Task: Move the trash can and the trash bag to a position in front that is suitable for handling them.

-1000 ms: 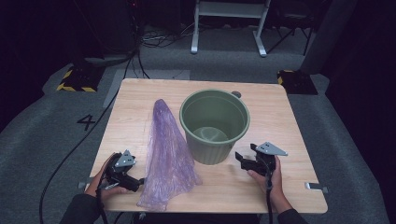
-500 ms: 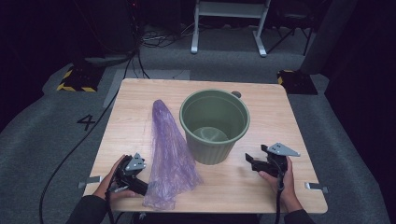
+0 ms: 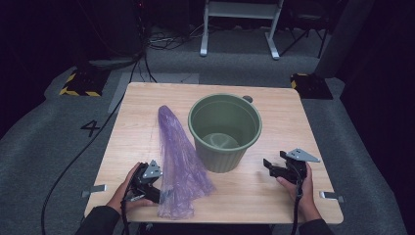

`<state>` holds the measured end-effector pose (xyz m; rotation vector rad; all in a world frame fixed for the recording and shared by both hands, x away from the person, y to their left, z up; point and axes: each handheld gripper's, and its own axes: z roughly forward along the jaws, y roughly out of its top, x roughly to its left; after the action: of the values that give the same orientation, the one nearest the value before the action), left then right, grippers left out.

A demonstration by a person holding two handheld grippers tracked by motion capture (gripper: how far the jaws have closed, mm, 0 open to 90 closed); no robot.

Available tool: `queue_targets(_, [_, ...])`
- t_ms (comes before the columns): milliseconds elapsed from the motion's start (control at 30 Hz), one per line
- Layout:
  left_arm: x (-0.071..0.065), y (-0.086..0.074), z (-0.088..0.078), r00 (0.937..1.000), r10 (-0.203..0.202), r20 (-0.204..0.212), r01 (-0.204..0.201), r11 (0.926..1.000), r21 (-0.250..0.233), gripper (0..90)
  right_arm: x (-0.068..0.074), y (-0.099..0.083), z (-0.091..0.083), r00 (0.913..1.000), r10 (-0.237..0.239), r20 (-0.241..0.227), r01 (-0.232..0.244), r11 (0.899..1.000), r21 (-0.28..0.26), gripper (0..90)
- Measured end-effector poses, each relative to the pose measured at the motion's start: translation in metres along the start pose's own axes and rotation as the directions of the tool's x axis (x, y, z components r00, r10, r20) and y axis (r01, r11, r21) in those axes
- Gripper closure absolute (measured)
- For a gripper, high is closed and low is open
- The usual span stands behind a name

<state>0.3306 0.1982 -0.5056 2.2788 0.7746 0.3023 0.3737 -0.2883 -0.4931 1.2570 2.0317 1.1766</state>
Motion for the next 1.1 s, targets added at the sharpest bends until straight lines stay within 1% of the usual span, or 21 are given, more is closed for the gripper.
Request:
queue_targets(67, [-0.001, 0.001, 0.001, 1.0000, -0.003, 0.001, 0.003, 1.0000, -0.001, 0.1, -0.002, 0.000, 0.000, 1.0000, 0.003, 0.002, -0.003, 1.000, -0.001, 19.1])
queue_targets(133, [-0.001, 0.001, 0.000, 0.9999, 0.009, 0.010, -0.009, 0.9999, 0.004, 0.3, -0.004, 0.000, -0.001, 1.0000, 0.007, 0.000, -0.007, 1.000, -0.003, 19.1])
queue_targets(167, [-0.001, 0.000, -0.001, 0.9997, 0.021, 0.016, -0.021, 0.9998, 0.007, 0.5, -0.005, 0.000, -0.002, 1.0000, 0.007, 0.003, -0.007, 1.000, -0.005, 19.1])
queue_targets(233, [-0.001, -0.002, -0.007, 0.9989, 0.048, 0.002, -0.048, 0.9988, 0.011, 2.1, -0.007, -0.001, -0.003, 0.9999, 0.015, -0.001, -0.015, 1.000, -0.007, 19.1])
queue_targets(267, [0.000, -0.003, -0.011, 0.9989, 0.047, 0.005, -0.047, 0.9989, -0.005, 8.3, -0.007, -0.001, -0.003, 0.9999, 0.013, -0.001, -0.014, 1.000, -0.006, 19.1])
queue_targets(300, [0.000, -0.003, -0.011, 0.9989, 0.047, 0.005, -0.047, 0.9989, -0.005, 19.5, -0.007, -0.001, -0.003, 0.9999, 0.013, -0.001, -0.014, 1.000, -0.006, 19.1])
queue_targets(333, [0.003, -0.007, -0.017, 0.9984, 0.056, 0.006, -0.056, 0.9984, 0.001, 25.4, -0.009, -0.001, -0.004, 0.9999, 0.012, 0.001, -0.012, 1.000, -0.007, 19.1])
queue_targets(400, [0.004, -0.010, -0.021, 0.9972, 0.074, -0.013, -0.074, 0.9968, 0.029, 8.9, -0.011, -0.002, -0.004, 0.9998, 0.018, 0.001, -0.018, 1.000, -0.007, 19.1])
queue_targets(433, [0.005, -0.013, -0.025, 0.9963, 0.086, -0.006, -0.085, 0.9961, 0.021, 10.2, -0.012, -0.002, -0.004, 0.9998, 0.021, 0.005, -0.021, 1.000, -0.007, 19.1])
queue_targets(467, [0.005, -0.013, -0.025, 0.9963, 0.086, -0.006, -0.085, 0.9961, 0.021, 21.7, -0.012, -0.002, -0.004, 0.9998, 0.021, 0.005, -0.021, 1.000, -0.007, 19.1])
queue_targets(500, [0.007, -0.015, -0.030, 0.9959, 0.089, -0.017, -0.089, 0.9959, 0.015, 22.9, -0.014, -0.002, -0.006, 0.9996, 0.028, 0.003, -0.028, 1.000, -0.012, 19.1])
queue_targets(567, [0.011, -0.016, -0.035, 0.9963, 0.079, -0.035, -0.079, 0.9968, 0.010, 12.8, -0.015, -0.003, -0.007, 0.9996, 0.028, 0.009, -0.028, 1.000, -0.012, 19.1])
queue_targets(633, [0.015, -0.017, -0.040, 0.9970, 0.068, -0.036, -0.069, 0.9975, -0.016, 21.0, -0.016, -0.003, -0.007, 0.9994, 0.033, 0.010, -0.033, 0.999, -0.014, 19.2])
queue_targets(700, [0.019, -0.015, -0.042, 0.9969, 0.056, -0.055, -0.057, 0.9980, -0.028, 14.2, -0.018, -0.003, -0.008, 0.9994, 0.033, 0.010, -0.033, 0.999, -0.014, 19.2])
queue_targets(767, [0.021, -0.012, -0.043, 0.9960, 0.061, -0.065, -0.064, 0.9970, -0.044, 18.8, -0.018, -0.004, -0.008, 0.9992, 0.037, 0.011, -0.037, 0.999, -0.011, 19.2])
queue_targets(833, [0.022, -0.007, -0.044, 0.9948, 0.071, -0.073, -0.074, 0.9960, -0.049, 15.6, -0.019, -0.004, -0.008, 0.9992, 0.038, 0.009, -0.038, 0.999, -0.010, 19.3])
queue_targets(867, [0.023, -0.004, -0.045, 0.9927, 0.079, -0.090, -0.084, 0.9952, -0.051, 17.4, -0.020, -0.005, -0.008, 0.9991, 0.040, 0.011, -0.040, 0.999, -0.009, 19.4])
queue_targets(900, [0.023, -0.004, -0.045, 0.9927, 0.079, -0.090, -0.084, 0.9952, -0.051, 17.0, -0.020, -0.005, -0.008, 0.9991, 0.040, 0.011, -0.040, 0.999, -0.009, 19.4])
queue_targets(967, [0.025, 0.003, -0.049, 0.9908, 0.075, -0.113, -0.085, 0.9931, -0.081, 15.5, -0.021, -0.005, -0.008, 0.9989, 0.046, 0.011, -0.045, 0.999, -0.009, 19.5])
queue_targets(1033, [0.028, 0.011, -0.055, 0.9896, 0.089, -0.112, -0.102, 0.9890, -0.107, 15.9, -0.022, -0.005, -0.008, 0.9988, 0.049, 0.012, -0.049, 0.999, -0.007, 19.8])
queue_targets(1100, [0.029, 0.015, -0.057, 0.9891, 0.087, -0.119, -0.101, 0.9874, -0.122, 15.6, -0.022, -0.005, -0.008, 0.9987, 0.050, 0.011, -0.050, 0.999, -0.007, 19.8])
